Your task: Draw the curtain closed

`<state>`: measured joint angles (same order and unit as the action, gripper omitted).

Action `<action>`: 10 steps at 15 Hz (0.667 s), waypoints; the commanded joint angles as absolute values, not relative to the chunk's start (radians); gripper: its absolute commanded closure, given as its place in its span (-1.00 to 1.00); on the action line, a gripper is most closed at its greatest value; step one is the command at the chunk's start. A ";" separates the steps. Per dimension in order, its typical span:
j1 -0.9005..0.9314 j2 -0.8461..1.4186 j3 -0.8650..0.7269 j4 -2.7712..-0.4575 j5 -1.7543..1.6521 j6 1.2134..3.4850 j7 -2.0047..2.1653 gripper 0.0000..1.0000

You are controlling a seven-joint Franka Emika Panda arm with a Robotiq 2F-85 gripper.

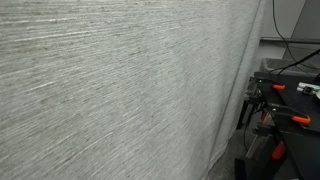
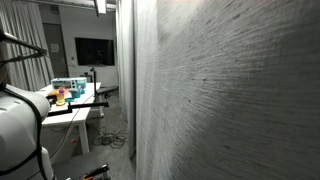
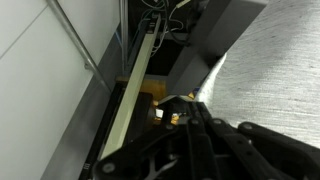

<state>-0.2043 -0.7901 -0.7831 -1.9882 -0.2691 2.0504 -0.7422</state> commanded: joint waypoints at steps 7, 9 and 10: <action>-0.041 -0.802 -0.880 -1.869 -0.142 1.900 -1.152 0.99; -0.038 -0.791 -0.888 -1.853 -0.135 1.871 -1.198 0.99; -0.037 -0.787 -0.890 -1.845 -0.137 1.859 -1.219 0.99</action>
<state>-0.0716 -0.7991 -0.8658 -1.9130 -0.1619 1.9174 -1.1446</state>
